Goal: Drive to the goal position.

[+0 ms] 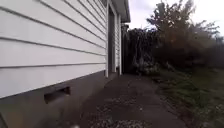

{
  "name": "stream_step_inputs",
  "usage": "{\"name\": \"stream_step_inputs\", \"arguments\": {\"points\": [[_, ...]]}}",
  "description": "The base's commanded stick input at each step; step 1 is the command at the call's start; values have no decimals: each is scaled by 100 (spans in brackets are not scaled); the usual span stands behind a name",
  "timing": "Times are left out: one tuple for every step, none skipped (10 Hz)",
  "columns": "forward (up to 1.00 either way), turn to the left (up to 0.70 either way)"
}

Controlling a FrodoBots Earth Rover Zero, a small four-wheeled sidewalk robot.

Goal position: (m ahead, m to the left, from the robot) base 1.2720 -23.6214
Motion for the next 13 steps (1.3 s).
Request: {"name": "stream_step_inputs", "arguments": {"points": [[0,0],[0,0],[0,0],[0,0],[0,-9],[0,-26],[0,-38],[0,-45],[0,-45],[0,-45],[0,-45],[0,-45],[0,-45]]}}
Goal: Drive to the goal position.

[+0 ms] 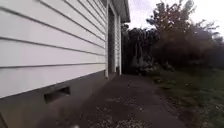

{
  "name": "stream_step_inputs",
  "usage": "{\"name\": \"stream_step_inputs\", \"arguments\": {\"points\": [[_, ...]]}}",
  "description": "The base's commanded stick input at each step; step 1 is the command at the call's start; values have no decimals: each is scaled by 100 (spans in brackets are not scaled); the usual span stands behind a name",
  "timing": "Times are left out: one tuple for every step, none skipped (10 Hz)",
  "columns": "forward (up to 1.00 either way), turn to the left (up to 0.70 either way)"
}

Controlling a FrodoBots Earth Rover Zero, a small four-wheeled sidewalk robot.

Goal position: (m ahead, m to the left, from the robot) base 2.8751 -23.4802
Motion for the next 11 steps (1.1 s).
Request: {"name": "stream_step_inputs", "arguments": {"points": [[0,-45],[0,-45],[0,-45],[0,-45],[0,-45],[0,-45],[0,-45],[0,-45],[0,-45],[0,-45],[0,-45]]}}
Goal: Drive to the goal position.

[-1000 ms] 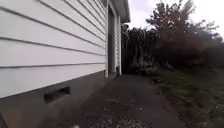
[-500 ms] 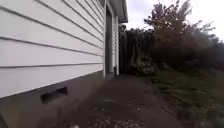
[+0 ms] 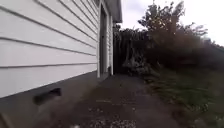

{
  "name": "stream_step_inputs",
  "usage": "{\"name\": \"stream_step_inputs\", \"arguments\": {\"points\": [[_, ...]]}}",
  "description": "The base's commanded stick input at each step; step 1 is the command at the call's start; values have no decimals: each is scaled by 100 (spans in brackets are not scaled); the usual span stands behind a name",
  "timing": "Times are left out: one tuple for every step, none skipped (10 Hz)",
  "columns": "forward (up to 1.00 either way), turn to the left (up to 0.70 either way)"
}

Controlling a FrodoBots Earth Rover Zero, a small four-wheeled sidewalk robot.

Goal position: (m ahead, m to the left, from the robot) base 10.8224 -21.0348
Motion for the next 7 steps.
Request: {"name": "stream_step_inputs", "arguments": {"points": [[0,-45],[0,-45],[0,-45],[0,-45],[0,-45],[0,-45],[0,-45]]}}
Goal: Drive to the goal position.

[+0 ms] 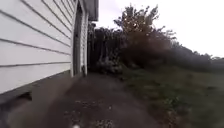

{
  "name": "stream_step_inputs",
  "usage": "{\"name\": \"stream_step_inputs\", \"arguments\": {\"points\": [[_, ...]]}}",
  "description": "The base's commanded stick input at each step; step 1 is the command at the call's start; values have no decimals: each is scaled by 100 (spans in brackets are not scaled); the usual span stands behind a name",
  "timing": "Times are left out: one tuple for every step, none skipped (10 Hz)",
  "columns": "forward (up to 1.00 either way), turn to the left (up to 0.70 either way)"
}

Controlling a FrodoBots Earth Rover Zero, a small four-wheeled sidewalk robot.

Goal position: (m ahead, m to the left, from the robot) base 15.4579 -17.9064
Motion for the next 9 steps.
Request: {"name": "stream_step_inputs", "arguments": {"points": [[0,-45],[0,-45],[0,-45],[0,-45],[0,-45],[0,-45],[0,-45],[0,-45],[0,-45]]}}
